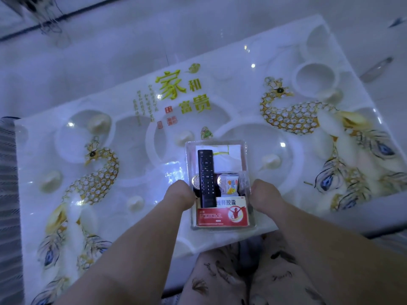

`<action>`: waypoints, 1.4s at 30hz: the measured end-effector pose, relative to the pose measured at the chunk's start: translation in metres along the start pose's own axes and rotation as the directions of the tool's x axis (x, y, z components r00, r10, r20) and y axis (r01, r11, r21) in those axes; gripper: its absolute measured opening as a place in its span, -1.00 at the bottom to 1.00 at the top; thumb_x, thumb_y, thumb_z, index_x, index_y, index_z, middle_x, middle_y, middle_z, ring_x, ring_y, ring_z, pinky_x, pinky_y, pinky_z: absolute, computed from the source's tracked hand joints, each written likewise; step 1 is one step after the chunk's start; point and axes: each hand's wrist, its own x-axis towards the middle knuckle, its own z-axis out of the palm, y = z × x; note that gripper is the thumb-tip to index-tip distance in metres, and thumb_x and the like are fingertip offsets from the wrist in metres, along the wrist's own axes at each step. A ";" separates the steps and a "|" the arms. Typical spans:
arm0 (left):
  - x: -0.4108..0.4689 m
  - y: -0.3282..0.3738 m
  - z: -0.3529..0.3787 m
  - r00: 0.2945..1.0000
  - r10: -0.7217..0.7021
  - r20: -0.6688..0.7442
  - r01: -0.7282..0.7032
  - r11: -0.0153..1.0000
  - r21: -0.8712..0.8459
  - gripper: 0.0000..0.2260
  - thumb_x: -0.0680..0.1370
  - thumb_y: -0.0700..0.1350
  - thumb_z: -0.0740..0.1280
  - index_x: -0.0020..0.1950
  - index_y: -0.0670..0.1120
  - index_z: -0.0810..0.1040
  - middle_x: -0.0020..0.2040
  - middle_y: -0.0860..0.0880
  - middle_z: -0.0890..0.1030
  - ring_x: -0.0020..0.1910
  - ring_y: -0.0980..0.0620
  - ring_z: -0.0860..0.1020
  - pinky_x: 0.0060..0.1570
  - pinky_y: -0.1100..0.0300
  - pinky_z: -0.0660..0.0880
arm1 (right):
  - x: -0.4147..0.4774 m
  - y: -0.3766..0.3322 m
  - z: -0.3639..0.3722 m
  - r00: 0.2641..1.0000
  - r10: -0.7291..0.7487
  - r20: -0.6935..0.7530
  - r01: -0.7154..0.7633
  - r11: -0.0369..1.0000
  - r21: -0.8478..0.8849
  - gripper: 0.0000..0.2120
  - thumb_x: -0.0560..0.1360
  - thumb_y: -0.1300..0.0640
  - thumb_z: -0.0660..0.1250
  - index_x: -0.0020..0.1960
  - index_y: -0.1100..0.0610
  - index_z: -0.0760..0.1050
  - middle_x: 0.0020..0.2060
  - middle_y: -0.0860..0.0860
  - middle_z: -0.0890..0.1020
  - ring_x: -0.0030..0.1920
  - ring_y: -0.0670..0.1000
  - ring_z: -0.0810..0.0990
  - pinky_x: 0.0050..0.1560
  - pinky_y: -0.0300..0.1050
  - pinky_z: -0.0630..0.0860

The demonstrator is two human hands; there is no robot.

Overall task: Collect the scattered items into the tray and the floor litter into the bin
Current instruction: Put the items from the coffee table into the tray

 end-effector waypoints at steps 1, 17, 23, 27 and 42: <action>-0.001 0.006 -0.002 1.000 0.016 -0.002 -0.016 1.000 0.015 -0.83 0.56 -0.25 0.19 -0.24 -0.15 0.34 -0.25 -0.02 0.42 -0.10 -0.09 0.47 -0.15 0.19 0.38 | -0.002 0.003 -0.004 1.000 0.014 -0.012 -0.014 1.000 0.011 -0.77 0.56 0.19 0.17 0.18 0.25 0.41 0.19 0.18 0.54 0.21 0.18 0.51 0.11 -0.09 0.44; 0.018 0.223 -0.042 0.970 0.223 -0.099 -0.209 0.969 0.134 -0.82 0.56 -0.22 0.19 -0.21 -0.16 0.50 0.17 -0.18 0.59 0.05 -0.16 0.56 -0.03 0.11 0.46 | 0.072 0.113 -0.161 0.951 0.188 -0.248 -0.141 0.971 0.194 -0.79 0.56 0.07 0.23 0.11 0.18 0.47 0.13 0.16 0.58 0.14 0.20 0.55 -0.05 -0.11 0.43; 0.040 0.312 -0.056 0.975 0.184 -0.127 -0.192 0.980 -0.057 -0.74 0.51 -0.31 0.19 -0.38 -0.14 0.29 -0.38 -0.08 0.42 -0.22 -0.11 0.48 -0.27 0.19 0.40 | 0.122 0.146 -0.239 0.932 0.204 -0.300 -0.131 0.960 0.246 -0.79 0.53 0.17 0.24 0.13 0.20 0.51 0.12 0.18 0.60 0.12 0.21 0.56 0.01 -0.08 0.47; 0.058 0.365 -0.071 0.971 0.180 -0.155 -0.200 0.973 -0.120 -0.73 0.52 -0.29 0.21 -0.38 -0.15 0.30 -0.38 -0.09 0.41 -0.21 -0.10 0.48 -0.30 0.18 0.39 | 0.156 0.160 -0.281 0.923 0.197 -0.332 -0.082 0.940 0.331 -0.75 0.53 0.20 0.22 0.19 0.20 0.49 0.18 0.19 0.57 0.19 0.22 0.53 0.08 -0.08 0.45; 0.113 0.469 -0.087 0.949 0.096 -0.301 -0.205 0.912 -0.356 -0.96 0.52 -0.27 0.18 -0.08 -0.19 0.32 -0.31 -0.14 0.44 -0.43 -0.03 0.37 -0.52 0.23 0.23 | 0.245 0.175 -0.352 0.921 0.045 -0.387 0.148 0.878 0.456 -0.83 0.43 0.32 0.13 -0.11 0.10 0.41 0.02 0.13 0.53 -0.01 0.19 0.51 -0.02 -0.04 0.45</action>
